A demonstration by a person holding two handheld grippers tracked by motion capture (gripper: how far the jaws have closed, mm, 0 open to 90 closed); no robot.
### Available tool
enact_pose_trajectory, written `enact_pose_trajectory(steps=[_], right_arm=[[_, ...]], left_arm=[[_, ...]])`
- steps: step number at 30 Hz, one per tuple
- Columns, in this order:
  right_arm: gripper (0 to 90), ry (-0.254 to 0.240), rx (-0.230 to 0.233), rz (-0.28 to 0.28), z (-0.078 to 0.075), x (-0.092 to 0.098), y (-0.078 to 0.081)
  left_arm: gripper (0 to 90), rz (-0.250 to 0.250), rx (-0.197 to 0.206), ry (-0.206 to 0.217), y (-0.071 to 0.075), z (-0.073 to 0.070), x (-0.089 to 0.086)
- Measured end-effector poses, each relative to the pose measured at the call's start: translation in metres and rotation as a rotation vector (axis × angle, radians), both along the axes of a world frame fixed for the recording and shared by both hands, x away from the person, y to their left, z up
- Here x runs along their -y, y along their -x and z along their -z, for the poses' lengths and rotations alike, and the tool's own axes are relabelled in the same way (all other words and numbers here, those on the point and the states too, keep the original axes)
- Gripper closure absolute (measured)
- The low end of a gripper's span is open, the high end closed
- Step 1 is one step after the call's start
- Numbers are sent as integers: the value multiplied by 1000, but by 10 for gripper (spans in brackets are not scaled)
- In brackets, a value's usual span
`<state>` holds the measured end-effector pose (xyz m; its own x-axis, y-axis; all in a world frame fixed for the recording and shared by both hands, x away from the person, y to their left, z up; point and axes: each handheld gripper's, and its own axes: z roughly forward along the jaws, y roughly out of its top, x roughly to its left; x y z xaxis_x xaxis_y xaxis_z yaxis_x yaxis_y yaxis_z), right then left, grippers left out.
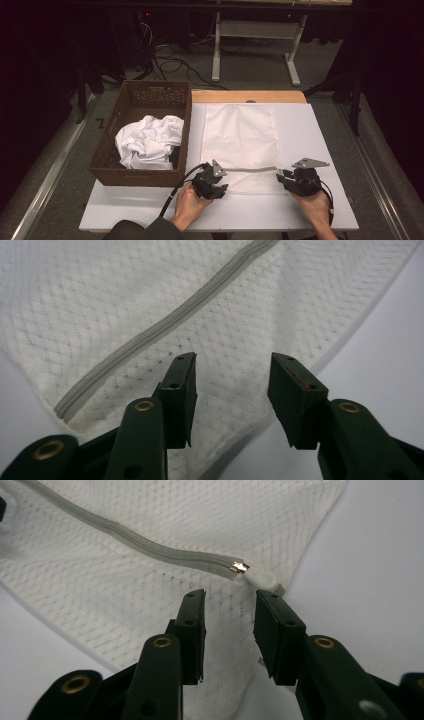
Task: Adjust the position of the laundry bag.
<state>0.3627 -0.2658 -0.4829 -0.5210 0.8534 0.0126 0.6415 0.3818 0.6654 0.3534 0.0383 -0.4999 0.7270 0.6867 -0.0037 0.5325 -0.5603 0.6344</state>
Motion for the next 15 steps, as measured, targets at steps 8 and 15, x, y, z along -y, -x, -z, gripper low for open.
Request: enact_pose_trajectory(steps=[8,15], right_arm=[[668,-4,-16,35,2,2,-12],[758,-7,11,-17,-1,-11,-17]], left_arm=[[521,-8,-16,-20,-4,4,1],[509,-6,-27,-17,-5,5,0]])
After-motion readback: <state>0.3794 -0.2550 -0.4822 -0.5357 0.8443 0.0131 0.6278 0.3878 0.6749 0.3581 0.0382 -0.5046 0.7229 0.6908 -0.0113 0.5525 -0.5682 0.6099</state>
